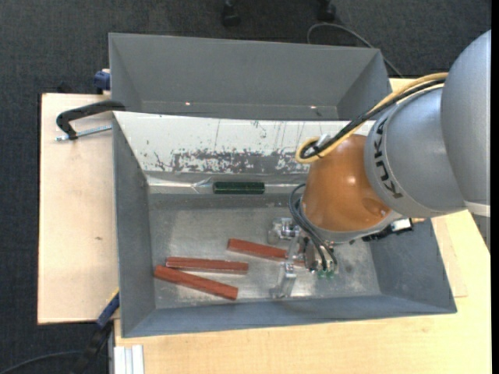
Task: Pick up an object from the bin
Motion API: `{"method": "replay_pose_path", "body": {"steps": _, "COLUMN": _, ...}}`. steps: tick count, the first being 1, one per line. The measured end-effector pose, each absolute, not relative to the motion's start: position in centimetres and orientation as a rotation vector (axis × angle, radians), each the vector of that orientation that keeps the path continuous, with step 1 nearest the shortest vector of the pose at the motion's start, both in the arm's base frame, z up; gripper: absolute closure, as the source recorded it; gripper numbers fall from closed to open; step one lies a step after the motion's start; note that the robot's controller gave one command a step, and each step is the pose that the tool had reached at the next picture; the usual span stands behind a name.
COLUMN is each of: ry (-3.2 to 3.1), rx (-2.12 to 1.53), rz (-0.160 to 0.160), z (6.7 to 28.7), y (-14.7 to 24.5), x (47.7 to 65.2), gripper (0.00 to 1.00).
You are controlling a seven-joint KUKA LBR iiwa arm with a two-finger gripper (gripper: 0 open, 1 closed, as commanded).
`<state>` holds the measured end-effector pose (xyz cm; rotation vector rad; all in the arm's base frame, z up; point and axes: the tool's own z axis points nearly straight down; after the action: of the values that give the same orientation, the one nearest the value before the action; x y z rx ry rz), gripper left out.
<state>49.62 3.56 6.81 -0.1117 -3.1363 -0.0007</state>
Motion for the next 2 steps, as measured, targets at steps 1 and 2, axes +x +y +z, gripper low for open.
{"method": "replay_pose_path", "body": {"steps": 1, "ry": -3.139, "rx": -0.112, "rz": -0.002, "z": 6.86, "y": 3.62, "x": 49.66, "gripper": 0.00}}
{"method": "replay_pose_path", "body": {"steps": 2, "ry": -3.141, "rx": -0.112, "rz": -0.002, "z": 6.87, "y": 3.63, "x": 49.69, "gripper": 1.00}}
